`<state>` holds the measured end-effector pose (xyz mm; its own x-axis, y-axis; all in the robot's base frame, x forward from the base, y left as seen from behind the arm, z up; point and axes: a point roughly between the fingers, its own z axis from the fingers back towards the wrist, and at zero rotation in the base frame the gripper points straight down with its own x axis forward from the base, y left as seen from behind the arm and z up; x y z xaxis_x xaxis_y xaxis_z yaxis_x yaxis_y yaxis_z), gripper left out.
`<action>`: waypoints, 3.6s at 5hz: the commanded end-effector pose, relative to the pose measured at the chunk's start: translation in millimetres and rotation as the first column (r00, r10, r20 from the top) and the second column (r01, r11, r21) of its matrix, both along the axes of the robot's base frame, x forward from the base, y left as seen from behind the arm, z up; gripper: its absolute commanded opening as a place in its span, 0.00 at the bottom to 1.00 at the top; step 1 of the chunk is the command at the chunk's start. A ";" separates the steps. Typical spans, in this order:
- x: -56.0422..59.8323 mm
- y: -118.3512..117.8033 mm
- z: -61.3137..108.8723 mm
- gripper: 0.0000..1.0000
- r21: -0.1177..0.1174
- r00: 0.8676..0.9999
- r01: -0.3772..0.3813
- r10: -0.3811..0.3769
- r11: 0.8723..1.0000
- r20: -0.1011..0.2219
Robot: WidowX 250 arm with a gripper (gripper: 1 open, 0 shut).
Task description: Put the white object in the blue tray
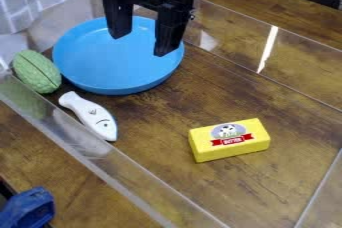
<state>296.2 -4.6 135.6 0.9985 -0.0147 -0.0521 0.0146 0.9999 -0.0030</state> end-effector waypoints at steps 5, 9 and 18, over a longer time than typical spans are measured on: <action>-0.2 7.2 -30.4 1.00 -0.006 0.992 0.114 -0.114 0.994 -0.051; -0.3 24.1 -53.2 1.00 0.000 0.952 0.294 -0.293 0.956 -0.087; -5.4 62.3 -85.9 0.00 0.019 0.897 0.434 -0.431 0.901 -0.097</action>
